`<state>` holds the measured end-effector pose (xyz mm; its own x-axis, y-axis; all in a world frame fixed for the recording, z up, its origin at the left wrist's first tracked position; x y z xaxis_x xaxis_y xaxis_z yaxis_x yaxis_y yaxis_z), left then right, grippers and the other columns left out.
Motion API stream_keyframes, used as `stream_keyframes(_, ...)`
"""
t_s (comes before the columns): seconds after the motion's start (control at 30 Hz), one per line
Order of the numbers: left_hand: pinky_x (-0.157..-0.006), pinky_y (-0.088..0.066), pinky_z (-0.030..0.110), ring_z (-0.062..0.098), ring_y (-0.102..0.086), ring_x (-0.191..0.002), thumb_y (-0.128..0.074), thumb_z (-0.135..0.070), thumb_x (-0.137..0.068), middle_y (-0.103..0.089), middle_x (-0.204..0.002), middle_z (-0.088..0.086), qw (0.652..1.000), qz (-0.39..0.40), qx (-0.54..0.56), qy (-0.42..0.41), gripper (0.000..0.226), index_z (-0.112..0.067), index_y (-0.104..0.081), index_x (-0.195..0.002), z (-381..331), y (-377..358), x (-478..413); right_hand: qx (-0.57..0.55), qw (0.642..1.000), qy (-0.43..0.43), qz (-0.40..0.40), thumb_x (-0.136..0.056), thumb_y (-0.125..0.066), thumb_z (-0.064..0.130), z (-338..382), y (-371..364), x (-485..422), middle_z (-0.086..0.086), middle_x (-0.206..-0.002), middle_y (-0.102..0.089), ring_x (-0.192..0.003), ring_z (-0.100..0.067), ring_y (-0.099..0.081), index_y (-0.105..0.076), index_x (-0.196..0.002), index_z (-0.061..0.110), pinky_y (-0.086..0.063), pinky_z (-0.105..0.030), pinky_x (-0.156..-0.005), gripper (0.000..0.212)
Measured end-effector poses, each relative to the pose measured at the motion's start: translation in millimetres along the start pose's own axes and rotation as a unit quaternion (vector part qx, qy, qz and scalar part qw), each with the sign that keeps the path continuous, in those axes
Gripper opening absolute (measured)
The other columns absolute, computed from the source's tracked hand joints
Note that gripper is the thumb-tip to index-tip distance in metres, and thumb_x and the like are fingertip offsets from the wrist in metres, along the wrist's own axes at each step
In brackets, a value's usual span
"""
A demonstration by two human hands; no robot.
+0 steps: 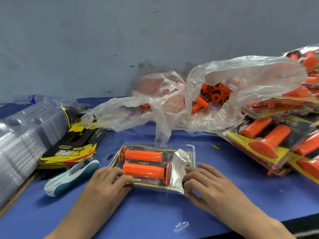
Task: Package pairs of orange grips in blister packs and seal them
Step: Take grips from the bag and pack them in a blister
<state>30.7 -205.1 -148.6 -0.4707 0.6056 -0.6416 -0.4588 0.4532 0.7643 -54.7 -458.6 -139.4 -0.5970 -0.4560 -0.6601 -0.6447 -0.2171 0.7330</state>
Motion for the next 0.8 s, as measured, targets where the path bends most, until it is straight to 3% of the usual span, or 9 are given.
stream_keyframes(0.13, -0.073, -0.044, 0.029, 0.015, -0.058, -0.08, -0.058, -0.022, -0.086, -0.056, -0.094, -0.012, 0.998, 0.06, 0.031, 0.013, 0.009, -0.029, -0.056, -0.09, -4.4, -8.6, -3.9, -0.048, 0.998, 0.026, 0.012, -0.097, -0.058, 0.031, 12.9, -5.1, -5.3, 0.004, -0.089, -0.058, -0.081, -0.017, -0.058, -0.06, -0.082, 0.02, -0.046, -0.03, -0.099, 0.019)
stream_keyframes(0.23, -0.065, -0.05, 0.032, 0.009, -0.06, -0.077, -0.044, -0.034, -0.092, -0.056, -0.097, -0.018, 0.987, 0.078, 0.113, 0.087, 0.007, -0.03, -0.047, -0.087, 14.9, -8.9, -8.8, -0.066, 0.996, 0.02, 0.055, -0.093, -0.064, 0.039, 2.7, -6.2, -8.2, 0.005, -0.106, -0.059, -0.098, -0.014, -0.058, -0.063, -0.099, 0.027, -0.042, -0.033, -0.105, 0.014)
stream_keyframes(0.33, -0.08, -0.05, 0.028, 0.008, -0.064, -0.087, -0.055, -0.022, -0.091, -0.06, -0.101, -0.022, 0.979, 0.076, 0.166, 0.09, 0.015, -0.032, -0.046, -0.085, 21.1, -9.6, -16.4, -0.061, 0.993, -0.006, 0.098, -0.089, -0.065, 0.03, -6.7, -12.9, -9.1, 0.008, -0.115, -0.059, -0.108, -0.01, -0.058, -0.063, -0.113, 0.029, -0.044, -0.037, -0.104, 0.024)
stream_keyframes(0.43, -0.102, -0.042, 0.033, 0.014, -0.064, -0.1, -0.066, 0.001, -0.086, -0.066, -0.103, -0.016, 0.984, 0.068, 0.142, 0.087, 0.027, -0.024, -0.057, -0.084, 19.4, -11.1, -22.3, -0.057, 0.994, -0.011, 0.092, -0.082, -0.074, 0.017, -6.6, -15.3, -13.7, 0.01, -0.106, -0.062, -0.097, -0.012, -0.061, -0.066, -0.106, 0.029, -0.049, -0.033, -0.096, 0.027)
stream_keyframes(0.5, -0.102, -0.042, 0.036, 0.015, -0.064, -0.107, -0.058, 0.005, -0.089, -0.067, -0.109, -0.011, 0.988, 0.059, 0.115, 0.087, 0.025, -0.018, -0.066, -0.093, 14.8, -5.7, -21.5, -0.054, 0.994, -0.019, 0.096, -0.07, -0.083, 0.01, -5.5, -13.1, -15.3, 0.01, -0.103, -0.063, -0.092, -0.014, -0.063, -0.068, -0.102, 0.029, -0.052, -0.027, -0.084, 0.041)
stream_keyframes(0.57, -0.098, -0.042, 0.029, 0.014, -0.061, -0.109, -0.044, -0.006, -0.089, -0.064, -0.115, -0.009, 0.99, 0.015, 0.111, 0.081, 0.03, -0.018, -0.067, -0.104, 8.4, 8.9, -14.1, -0.055, 0.993, -0.022, 0.1, -0.064, -0.086, 0.009, -3.3, -10.6, -15.3, 0.01, -0.101, -0.065, -0.087, -0.015, -0.065, -0.069, -0.1, 0.029, -0.054, -0.026, -0.072, 0.045)
stream_keyframes(0.67, -0.096, -0.04, 0.025, 0.011, -0.057, -0.111, -0.046, -0.032, -0.097, -0.06, -0.118, -0.013, 0.983, -0.026, 0.181, 0.029, 0.027, -0.022, -0.065, -0.114, -24.5, 29.2, -4.2, -0.04, 0.995, -0.014, 0.091, -0.064, -0.085, 0.013, 3.3, -8.8, -17.3, 0.008, -0.096, -0.065, -0.078, -0.019, -0.064, -0.071, -0.1, 0.03, -0.053, -0.029, -0.061, 0.042)
stream_keyframes(0.73, -0.095, -0.042, 0.027, 0.009, -0.059, -0.109, -0.054, -0.049, -0.094, -0.063, -0.116, -0.011, 0.989, 0.005, 0.141, -0.042, 0.034, -0.025, -0.067, -0.115, -53.7, 27.5, -3.4, -0.027, 0.997, -0.007, 0.077, -0.067, -0.084, 0.018, 9.5, -8.9, -19.0, 0.006, -0.091, -0.064, -0.073, -0.02, -0.061, -0.071, -0.1, 0.03, -0.052, -0.03, -0.059, 0.038)
stream_keyframes(0.8, -0.086, -0.048, 0.031, 0.009, -0.064, -0.099, -0.062, -0.05, -0.089, -0.067, -0.107, -0.01, 0.993, 0.042, 0.065, -0.092, 0.03, -0.028, -0.072, -0.106, -73.1, 15.8, -3.7, -0.029, 0.998, 0.003, 0.057, -0.07, -0.083, 0.018, 14.4, -9.2, -19.3, 0.003, -0.085, -0.061, -0.069, -0.02, -0.057, -0.072, -0.1, 0.028, -0.05, -0.031, -0.057, 0.034)
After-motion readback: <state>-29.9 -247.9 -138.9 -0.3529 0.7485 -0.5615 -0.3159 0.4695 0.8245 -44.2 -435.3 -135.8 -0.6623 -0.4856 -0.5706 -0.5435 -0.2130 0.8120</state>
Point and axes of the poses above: each hand's wrist, its own x-axis away from the middle knuckle, its own y-axis out of the back of the hand, z = x × y, the point moved 4 cm from there along -x, towards the middle knuckle
